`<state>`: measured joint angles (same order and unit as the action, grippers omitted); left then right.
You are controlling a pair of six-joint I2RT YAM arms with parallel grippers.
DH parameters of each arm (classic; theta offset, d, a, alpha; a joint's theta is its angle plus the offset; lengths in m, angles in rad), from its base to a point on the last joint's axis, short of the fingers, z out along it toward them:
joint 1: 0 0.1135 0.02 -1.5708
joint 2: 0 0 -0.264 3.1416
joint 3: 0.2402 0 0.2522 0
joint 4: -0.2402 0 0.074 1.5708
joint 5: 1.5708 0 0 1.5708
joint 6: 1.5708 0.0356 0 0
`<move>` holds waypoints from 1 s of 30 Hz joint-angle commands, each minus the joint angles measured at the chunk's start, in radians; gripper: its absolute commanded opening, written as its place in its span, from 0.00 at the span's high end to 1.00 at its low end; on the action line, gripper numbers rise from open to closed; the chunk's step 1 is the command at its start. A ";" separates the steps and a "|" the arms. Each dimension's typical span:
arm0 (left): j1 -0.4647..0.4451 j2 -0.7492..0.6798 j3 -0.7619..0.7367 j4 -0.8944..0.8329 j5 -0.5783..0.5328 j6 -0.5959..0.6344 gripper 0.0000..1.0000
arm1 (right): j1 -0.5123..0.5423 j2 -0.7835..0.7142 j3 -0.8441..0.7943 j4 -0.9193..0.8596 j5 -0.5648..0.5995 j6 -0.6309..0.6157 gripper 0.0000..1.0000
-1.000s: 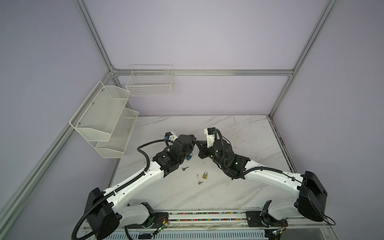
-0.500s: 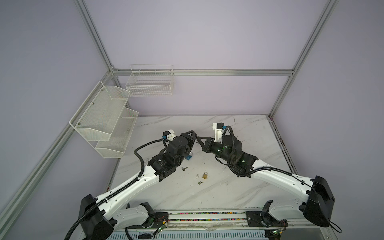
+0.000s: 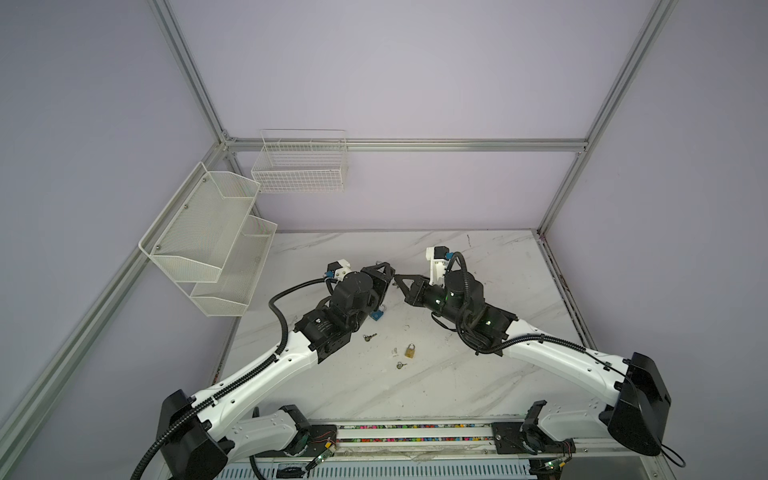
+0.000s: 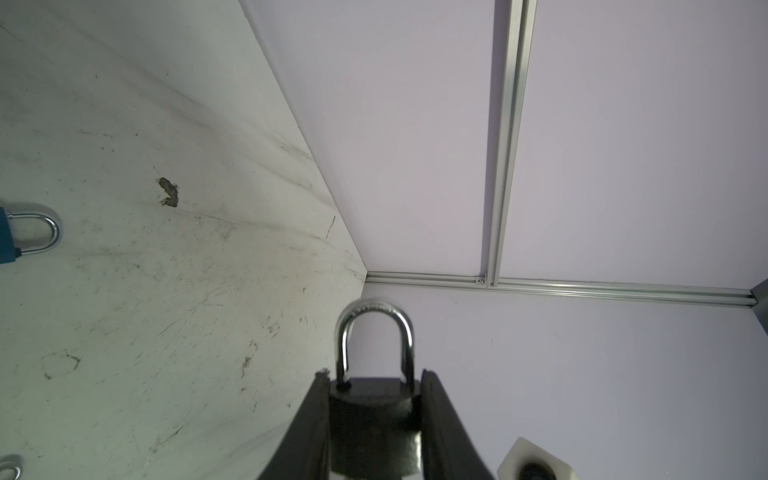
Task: Unlock with the key
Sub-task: 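Open the right gripper, releasing the key, while the left gripper holds the padlock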
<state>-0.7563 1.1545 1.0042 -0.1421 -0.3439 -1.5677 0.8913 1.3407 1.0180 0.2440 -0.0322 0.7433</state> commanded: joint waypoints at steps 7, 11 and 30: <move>0.050 -0.047 0.020 -0.114 0.087 0.142 1.00 | 0.015 -0.011 0.040 -0.171 0.105 -0.227 0.61; 0.060 -0.059 0.030 -0.154 0.081 0.264 1.00 | 0.012 -0.073 0.025 -0.236 0.130 -0.250 0.48; 0.091 -0.091 -0.157 0.033 0.291 1.247 1.00 | -0.038 -0.149 0.217 -0.695 0.111 -0.265 0.17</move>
<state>-0.6678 1.0546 0.8951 -0.2531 -0.1295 -0.5514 0.8570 1.1866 1.1767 -0.3500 0.0853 0.4767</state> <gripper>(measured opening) 0.291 0.832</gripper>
